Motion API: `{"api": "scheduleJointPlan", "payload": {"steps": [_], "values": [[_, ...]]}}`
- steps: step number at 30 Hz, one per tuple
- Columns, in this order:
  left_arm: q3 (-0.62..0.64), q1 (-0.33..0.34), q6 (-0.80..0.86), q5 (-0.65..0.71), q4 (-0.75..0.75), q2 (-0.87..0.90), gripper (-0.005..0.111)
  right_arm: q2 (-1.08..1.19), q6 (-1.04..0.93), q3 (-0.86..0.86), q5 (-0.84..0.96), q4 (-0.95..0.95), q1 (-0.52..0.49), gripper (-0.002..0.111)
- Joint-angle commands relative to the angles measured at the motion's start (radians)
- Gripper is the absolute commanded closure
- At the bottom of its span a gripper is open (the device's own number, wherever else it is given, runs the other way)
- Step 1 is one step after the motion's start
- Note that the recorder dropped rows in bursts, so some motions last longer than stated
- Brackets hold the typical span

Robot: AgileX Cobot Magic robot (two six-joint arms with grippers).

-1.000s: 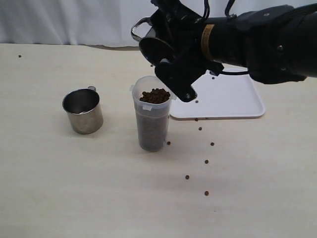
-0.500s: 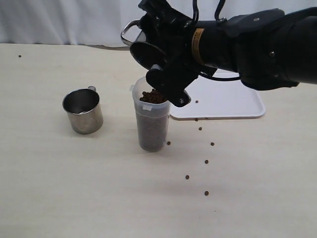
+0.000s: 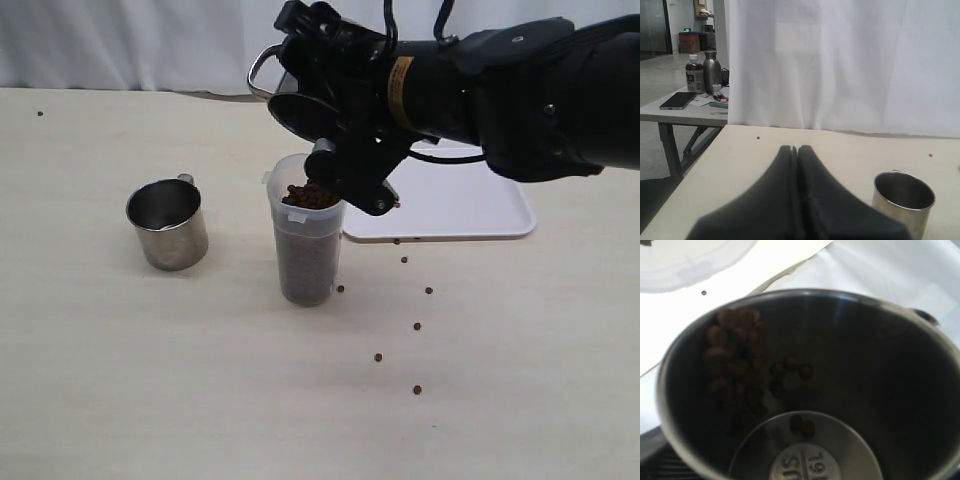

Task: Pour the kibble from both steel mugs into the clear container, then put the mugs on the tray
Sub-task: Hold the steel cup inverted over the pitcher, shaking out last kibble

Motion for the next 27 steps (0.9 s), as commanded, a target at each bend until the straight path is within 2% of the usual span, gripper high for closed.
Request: {"api": "scheduleJointPlan", "payload": {"steps": [1, 27], "values": [[0.002, -0.007, -0.003, -0.016, 0.000, -0.005, 0.107, -0.005, -0.037, -0.009, 0.008, -0.001, 0.002, 0.103], [0.002, -0.007, -0.003, -0.011, -0.002, -0.005, 0.107, -0.005, -0.170, -0.009, 0.012, -0.001, 0.002, 0.103]]}}
